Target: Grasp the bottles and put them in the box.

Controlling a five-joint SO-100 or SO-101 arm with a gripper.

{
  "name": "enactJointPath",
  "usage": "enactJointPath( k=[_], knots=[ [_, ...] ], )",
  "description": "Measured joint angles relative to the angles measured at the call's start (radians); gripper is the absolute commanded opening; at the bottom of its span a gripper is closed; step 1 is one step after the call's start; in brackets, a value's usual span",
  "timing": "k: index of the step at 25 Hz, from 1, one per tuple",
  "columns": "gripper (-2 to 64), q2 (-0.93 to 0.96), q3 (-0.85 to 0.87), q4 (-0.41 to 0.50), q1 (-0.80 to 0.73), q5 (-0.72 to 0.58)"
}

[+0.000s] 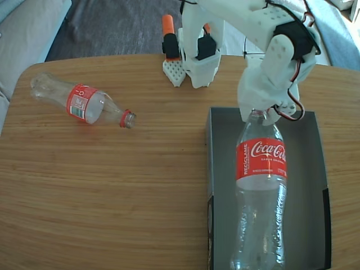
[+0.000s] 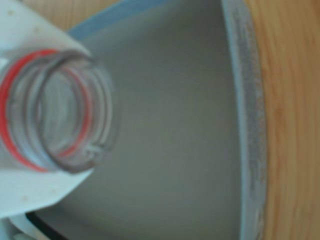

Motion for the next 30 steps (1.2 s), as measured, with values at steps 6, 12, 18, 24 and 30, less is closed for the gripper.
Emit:
enactJointPath(
  k=[6, 12, 18, 24, 30],
  knots=[
    [-0.3, 0.023, 0.067, -0.031, 0.002, 0.078],
    [-0.3, 0.025, 0.072, -0.091, -0.029, 0.110],
    [-0.3, 0.026, 0.120, -0.107, -0.054, 0.107],
    [-0.3, 0.026, 0.156, -0.112, -0.080, 0.107],
    [-0.3, 0.026, 0.181, -0.163, -0.074, 0.107]
  ],
)
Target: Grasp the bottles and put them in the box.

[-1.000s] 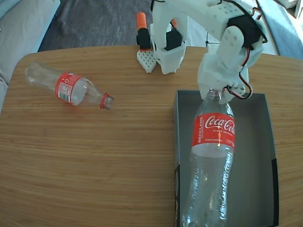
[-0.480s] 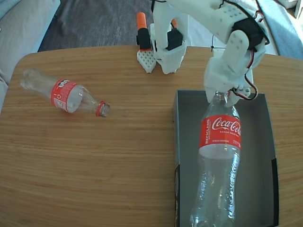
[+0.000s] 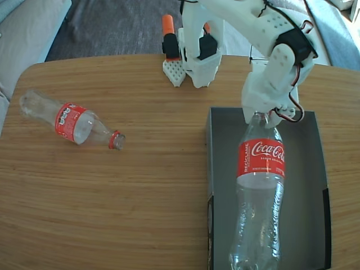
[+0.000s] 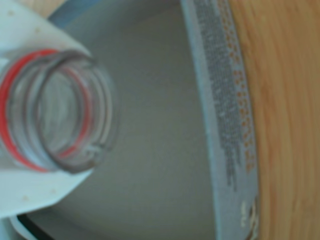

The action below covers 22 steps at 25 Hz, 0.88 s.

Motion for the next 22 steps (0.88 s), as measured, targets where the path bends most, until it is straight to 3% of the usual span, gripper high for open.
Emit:
enactJointPath(
  k=[22],
  knots=[
    [-0.3, -0.028, 0.052, -0.104, 0.000, 0.000]
  ],
)
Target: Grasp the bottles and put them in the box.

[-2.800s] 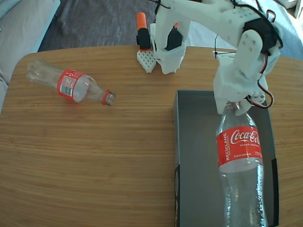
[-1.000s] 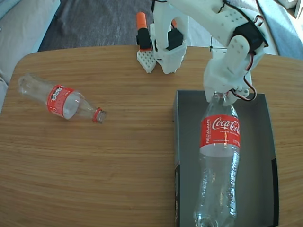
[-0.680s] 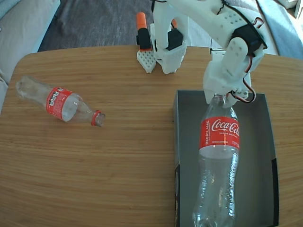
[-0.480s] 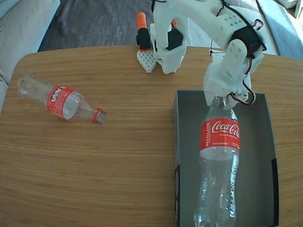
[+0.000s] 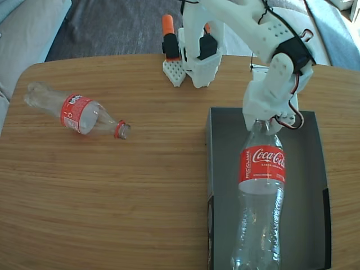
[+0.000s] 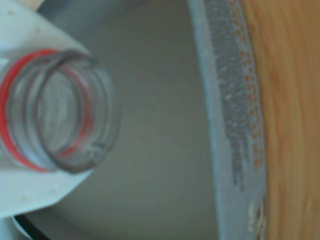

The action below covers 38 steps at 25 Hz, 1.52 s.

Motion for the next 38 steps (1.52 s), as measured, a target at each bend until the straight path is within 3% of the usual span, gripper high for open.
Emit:
enactJointPath(
  k=[18, 20, 23, 25, 38],
  knots=[
    [0.2, -0.040, 0.072, -0.087, 0.069, -0.086],
    [5.6, -0.040, 0.072, -0.094, 0.063, -0.086],
    [21.6, -0.040, 0.072, -0.100, 0.081, -0.074],
    [28.7, -0.040, 0.072, -0.101, 0.092, -0.015],
    [29.1, -0.040, 0.005, -0.094, 0.104, 0.103]
  ],
)
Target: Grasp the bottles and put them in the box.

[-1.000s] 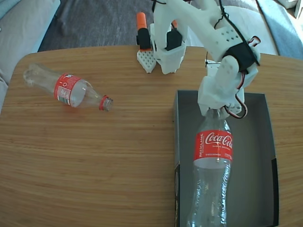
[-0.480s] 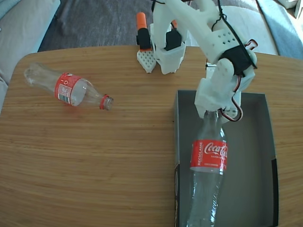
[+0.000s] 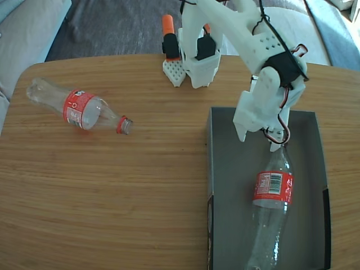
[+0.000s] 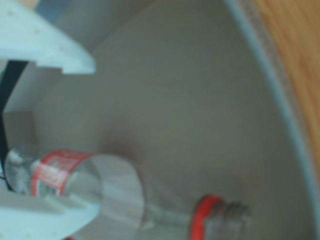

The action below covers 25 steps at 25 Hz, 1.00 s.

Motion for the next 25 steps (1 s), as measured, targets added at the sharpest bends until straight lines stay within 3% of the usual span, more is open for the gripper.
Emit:
enactJointPath(
  k=[5, 18, 25],
  knots=[
    [24.1, 0.000, -0.127, 0.023, 0.061, 0.043],
    [16.2, 0.000, -0.360, 0.288, 0.291, 0.048],
    [15.3, 0.000, -0.360, 0.313, 0.420, 0.316]
  ],
)
